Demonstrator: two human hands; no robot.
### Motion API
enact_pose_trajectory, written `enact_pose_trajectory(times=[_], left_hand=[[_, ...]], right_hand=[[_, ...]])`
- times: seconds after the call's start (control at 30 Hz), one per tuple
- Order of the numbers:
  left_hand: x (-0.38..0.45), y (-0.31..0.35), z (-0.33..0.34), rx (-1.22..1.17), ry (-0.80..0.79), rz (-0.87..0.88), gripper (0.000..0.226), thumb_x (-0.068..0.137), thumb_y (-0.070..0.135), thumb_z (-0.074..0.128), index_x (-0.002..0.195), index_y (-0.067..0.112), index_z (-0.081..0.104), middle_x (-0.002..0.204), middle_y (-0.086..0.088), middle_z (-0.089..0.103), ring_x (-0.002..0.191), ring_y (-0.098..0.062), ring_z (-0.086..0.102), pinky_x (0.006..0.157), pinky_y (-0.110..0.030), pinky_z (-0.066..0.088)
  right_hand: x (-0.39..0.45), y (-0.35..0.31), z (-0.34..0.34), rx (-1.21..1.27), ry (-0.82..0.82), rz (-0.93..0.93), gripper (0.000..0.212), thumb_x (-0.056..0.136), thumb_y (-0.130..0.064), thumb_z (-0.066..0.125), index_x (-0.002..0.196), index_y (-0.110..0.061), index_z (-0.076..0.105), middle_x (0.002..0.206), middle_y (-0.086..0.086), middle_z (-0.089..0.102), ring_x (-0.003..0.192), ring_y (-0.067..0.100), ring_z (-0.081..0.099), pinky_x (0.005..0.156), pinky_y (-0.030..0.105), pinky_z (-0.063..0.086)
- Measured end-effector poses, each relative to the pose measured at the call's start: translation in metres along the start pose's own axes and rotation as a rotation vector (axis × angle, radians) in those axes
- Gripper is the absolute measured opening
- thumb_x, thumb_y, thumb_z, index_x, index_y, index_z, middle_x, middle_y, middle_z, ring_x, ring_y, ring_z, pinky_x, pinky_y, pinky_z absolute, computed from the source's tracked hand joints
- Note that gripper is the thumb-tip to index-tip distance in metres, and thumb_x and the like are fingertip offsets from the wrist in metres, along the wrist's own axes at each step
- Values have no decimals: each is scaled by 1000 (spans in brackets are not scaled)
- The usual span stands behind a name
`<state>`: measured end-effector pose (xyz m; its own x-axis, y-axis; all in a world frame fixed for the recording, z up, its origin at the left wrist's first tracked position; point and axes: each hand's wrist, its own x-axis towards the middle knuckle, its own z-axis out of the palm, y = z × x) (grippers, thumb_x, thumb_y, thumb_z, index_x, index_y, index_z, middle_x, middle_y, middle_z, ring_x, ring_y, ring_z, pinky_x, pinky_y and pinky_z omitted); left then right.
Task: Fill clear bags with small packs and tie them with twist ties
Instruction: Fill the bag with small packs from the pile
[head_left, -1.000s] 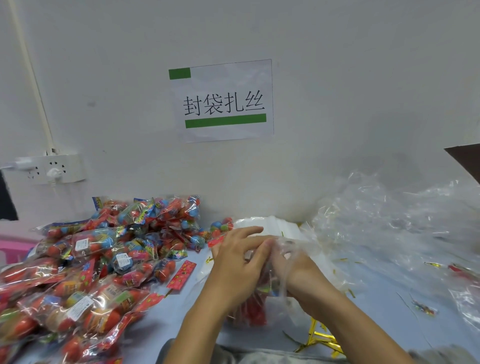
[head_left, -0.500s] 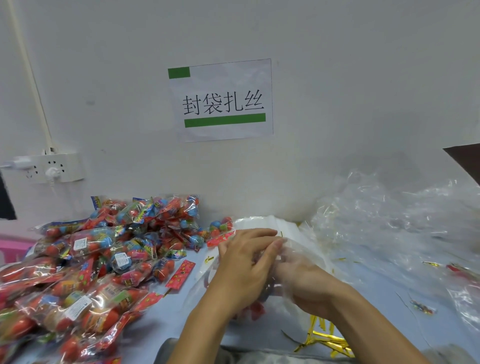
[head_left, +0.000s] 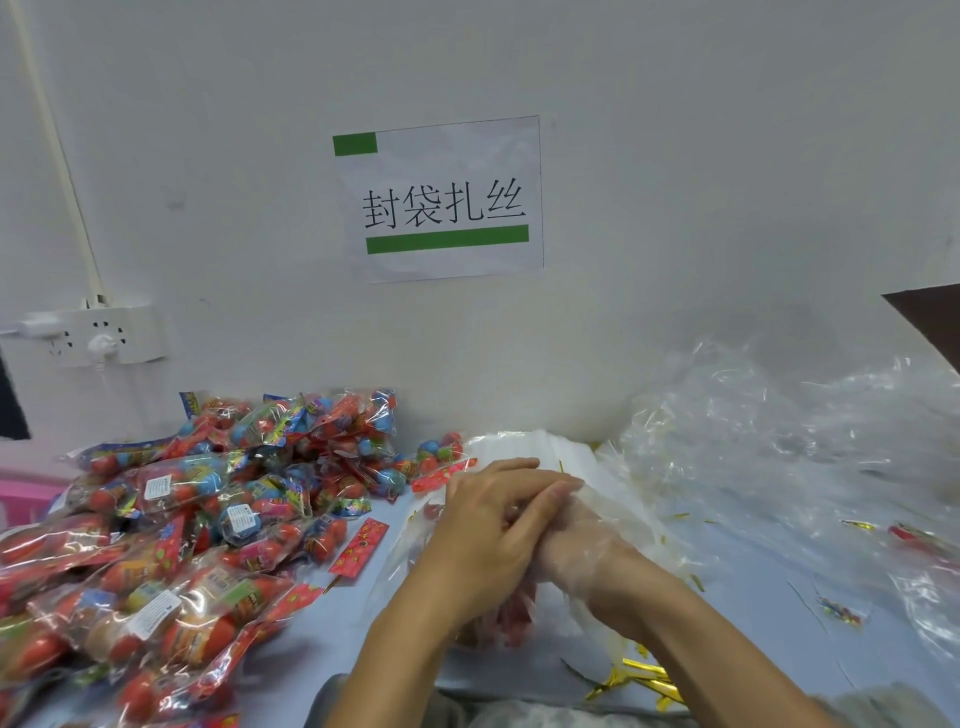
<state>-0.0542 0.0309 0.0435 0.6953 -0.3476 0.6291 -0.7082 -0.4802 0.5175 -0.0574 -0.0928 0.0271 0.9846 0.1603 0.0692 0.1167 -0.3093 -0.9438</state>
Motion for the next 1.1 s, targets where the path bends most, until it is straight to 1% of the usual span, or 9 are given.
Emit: enact_pose_trajectory(times=[0.2,0.33,0.4,0.53,0.63,0.73,0.83,0.93,1.1], left_hand=[[2,-15,-4,-46,195,-66,25,101,23,54,110,21,77,88,24,72,85,6,66,75,-12,49],[3,-26,-10,-86,342,-167,34,102,21,52,73,30,68,49,17,49,47,0,45,51,-17,36],[3,-30,-14,-161,429,-248,37,102,25,52,68,20,66,48,11,48,45,-3,43,47,-23,41],[0,-37,-22,-136,580,-349,49,103,28,48,55,16,44,42,10,38,41,-6,35,43,-18,27],[-1,-43,-28,-108,619,-420,51,104,33,46,56,15,40,46,7,33,47,-10,29,50,-30,24],[-3,-46,-31,-119,670,-478,52,104,35,44,57,13,41,48,4,32,49,-14,27,53,-32,21],[-2,-45,-31,-145,689,-491,53,105,34,44,58,10,39,46,5,32,47,-13,24,52,-31,20],[1,-43,-27,-192,664,-484,53,104,31,46,56,13,32,44,8,26,50,-17,22,55,-34,18],[5,-37,-19,-253,630,-402,54,104,30,48,55,14,31,47,10,22,49,-10,19,51,-26,20]], right_hand=[[-4,-15,-2,151,-44,-95,31,98,-13,45,81,7,61,78,21,57,75,31,54,74,47,45],[-5,-21,-9,-132,73,-138,37,104,-19,40,67,-14,44,62,-4,42,62,9,41,61,40,40],[-9,-28,-13,-230,158,-300,39,102,-17,44,64,-12,45,55,-9,40,55,7,40,60,38,43],[-14,-36,-21,-20,501,-498,38,94,-3,53,78,-30,73,76,-15,73,74,5,70,68,22,57],[-11,-26,-38,-102,673,-339,36,88,1,53,77,-29,70,72,-9,71,70,12,66,61,19,50],[-9,-6,-47,-191,236,-6,20,88,-9,62,98,-24,72,86,3,76,84,27,72,74,35,58],[-6,1,-23,-120,-103,40,40,81,-43,76,117,-28,66,91,-5,78,83,15,75,69,25,58],[2,2,-1,-170,149,-119,6,86,-30,74,84,-25,76,76,-8,76,70,11,71,73,31,55],[3,-9,-26,-7,537,-328,27,92,-21,71,65,-16,73,61,-11,69,57,-3,58,61,17,46]])
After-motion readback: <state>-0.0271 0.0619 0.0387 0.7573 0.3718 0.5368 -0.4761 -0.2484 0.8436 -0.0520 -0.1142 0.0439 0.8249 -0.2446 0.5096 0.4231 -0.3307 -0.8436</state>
